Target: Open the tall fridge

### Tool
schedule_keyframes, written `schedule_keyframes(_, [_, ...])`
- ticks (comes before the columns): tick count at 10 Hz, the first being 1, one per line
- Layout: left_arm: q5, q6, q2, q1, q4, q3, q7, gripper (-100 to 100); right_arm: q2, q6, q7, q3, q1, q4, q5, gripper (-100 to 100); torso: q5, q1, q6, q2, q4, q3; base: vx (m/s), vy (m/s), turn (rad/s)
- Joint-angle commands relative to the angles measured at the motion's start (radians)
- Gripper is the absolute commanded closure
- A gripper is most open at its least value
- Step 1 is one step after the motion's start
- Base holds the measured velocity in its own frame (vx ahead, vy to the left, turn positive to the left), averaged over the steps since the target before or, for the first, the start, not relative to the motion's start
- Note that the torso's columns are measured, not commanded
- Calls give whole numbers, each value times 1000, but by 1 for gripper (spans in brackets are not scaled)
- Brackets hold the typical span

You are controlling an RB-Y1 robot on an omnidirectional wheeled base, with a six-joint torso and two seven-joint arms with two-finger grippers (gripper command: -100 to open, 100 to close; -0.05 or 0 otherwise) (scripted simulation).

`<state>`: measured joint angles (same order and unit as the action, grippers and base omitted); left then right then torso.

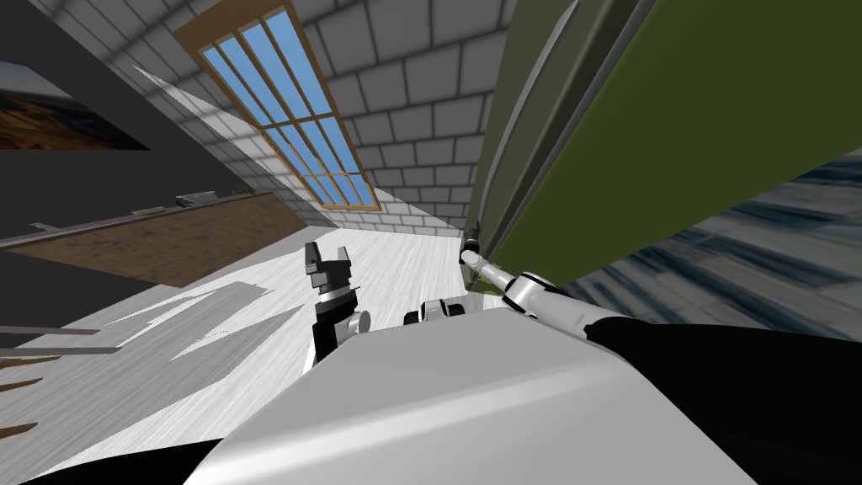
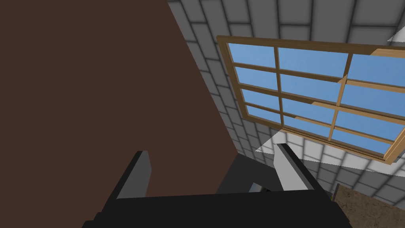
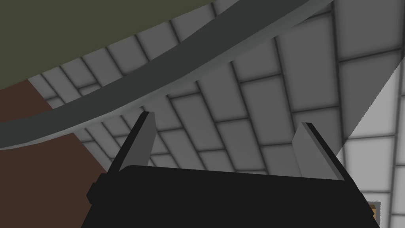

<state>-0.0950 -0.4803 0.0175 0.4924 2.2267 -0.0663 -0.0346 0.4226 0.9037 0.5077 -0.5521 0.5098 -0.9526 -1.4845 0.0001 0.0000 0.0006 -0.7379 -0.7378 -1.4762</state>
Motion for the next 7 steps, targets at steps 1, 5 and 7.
schedule_keyframes(1, [0, 0, 0, 0, 0, 0, 0, 0, -17, 31, -17, -20, -38, -34, -38, -100, -1, -4, 5, -2, 0, 1, -67, -187, 31])
schedule_keyframes(5, [0, 0, 0, 0, 0, 0, 0, 0, 22, 18, -12, 52, -95, -69, -36, -100, 2, 8, -1, 2, 0, -1, -44, -78, 156])
schedule_keyframes(7, [0, 0, 0, 0, 0, 0, 0, 0, 41, 12, -12, 92, -119, -77, -34, -100, 1, 3, -1, 0, 0, 0, -35, 25, 215])
